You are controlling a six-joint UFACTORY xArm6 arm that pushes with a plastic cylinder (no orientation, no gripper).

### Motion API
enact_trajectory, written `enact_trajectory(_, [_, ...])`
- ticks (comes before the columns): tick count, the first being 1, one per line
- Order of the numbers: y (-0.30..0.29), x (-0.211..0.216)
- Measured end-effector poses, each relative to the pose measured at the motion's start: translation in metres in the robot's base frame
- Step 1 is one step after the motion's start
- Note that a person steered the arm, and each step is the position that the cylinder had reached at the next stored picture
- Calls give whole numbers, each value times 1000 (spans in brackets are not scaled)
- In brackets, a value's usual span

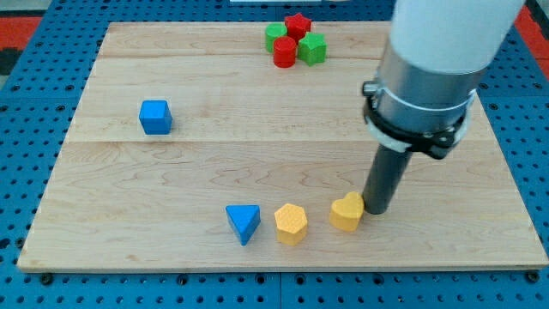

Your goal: Move the blue cube to top of the yellow hexagon

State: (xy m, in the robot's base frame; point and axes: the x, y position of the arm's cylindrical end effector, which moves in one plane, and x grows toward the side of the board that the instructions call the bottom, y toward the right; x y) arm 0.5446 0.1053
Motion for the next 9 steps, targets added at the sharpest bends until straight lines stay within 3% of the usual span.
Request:
enact_trajectory(1, [-3,-31])
enact_trajectory(3, [-40,-3])
enact_trajectory(4, [-77,-70])
enact_trajectory(6, [-263,-158])
enact_trajectory(7, [-312,-206])
enact_trajectory(8, [-366,-210])
enact_trajectory(9, [-332,-155])
